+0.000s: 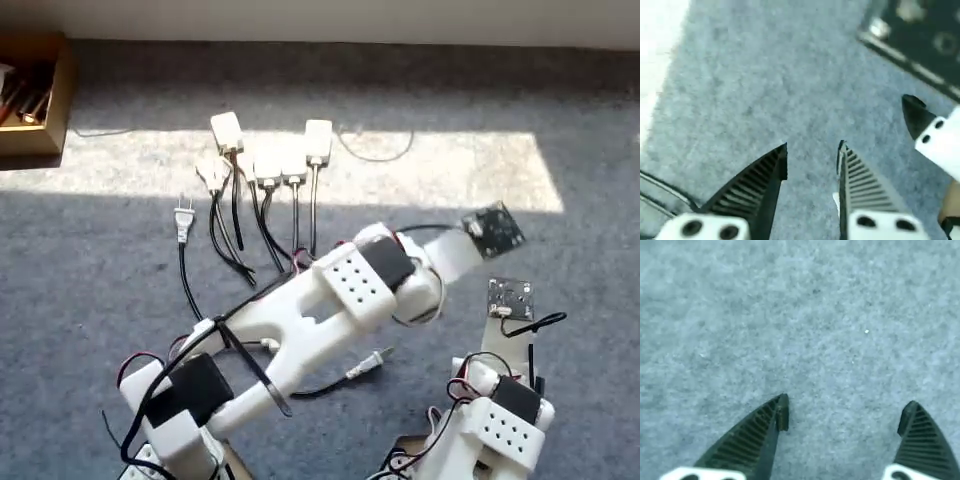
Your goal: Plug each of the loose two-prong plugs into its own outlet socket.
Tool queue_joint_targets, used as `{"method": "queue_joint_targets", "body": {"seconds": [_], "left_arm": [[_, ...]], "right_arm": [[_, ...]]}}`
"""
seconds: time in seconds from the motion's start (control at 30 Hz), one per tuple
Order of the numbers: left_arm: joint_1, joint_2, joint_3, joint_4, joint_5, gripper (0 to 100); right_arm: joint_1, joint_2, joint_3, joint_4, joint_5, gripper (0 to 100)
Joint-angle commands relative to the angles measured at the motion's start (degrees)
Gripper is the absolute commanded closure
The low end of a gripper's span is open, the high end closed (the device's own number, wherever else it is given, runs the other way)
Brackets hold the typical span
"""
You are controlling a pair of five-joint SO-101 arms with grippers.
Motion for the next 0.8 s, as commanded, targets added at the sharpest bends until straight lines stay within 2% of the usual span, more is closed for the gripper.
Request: {"method": "queue_joint_targets", "body": {"seconds": [0.0,0.23,0.4,0.5,0.57,0.63,0.7,0.77], "left_arm": [[-6.2,-3.2,-6.5,1.9,1.1,83],[-18.5,-11.9,-18.7,17.9,1.5,83],[-37.8,-17.8,-18.3,24.9,10.8,83],[-48.4,-16.8,-11.1,25.1,11.0,83],[-52.5,-16.2,-5.3,24.6,6.4,83],[-53.0,-16.0,0.8,23.3,-4.5,83],[-50.1,-16.4,7.1,23.3,-13.7,83],[-44.4,-17.9,13.9,23.5,-20.0,83]], "right_arm": [[0.7,-0.3,-2.4,0.6,1.9,65.6],[-0.5,-0.3,-3.3,0.6,1.8,65.6],[-6.6,0.1,-8.8,6.5,2.0,65.6],[-11.2,0.1,-17.6,13.2,3.8,65.6],[-14.5,0.2,-26.4,21.1,4.5,65.6],[-17.6,0.4,-33.5,26.6,4.6,65.6],[-19.5,1.8,-35.3,29.2,4.6,65.6],[-20.3,4.8,-34.5,28.5,4.5,65.6]]}}
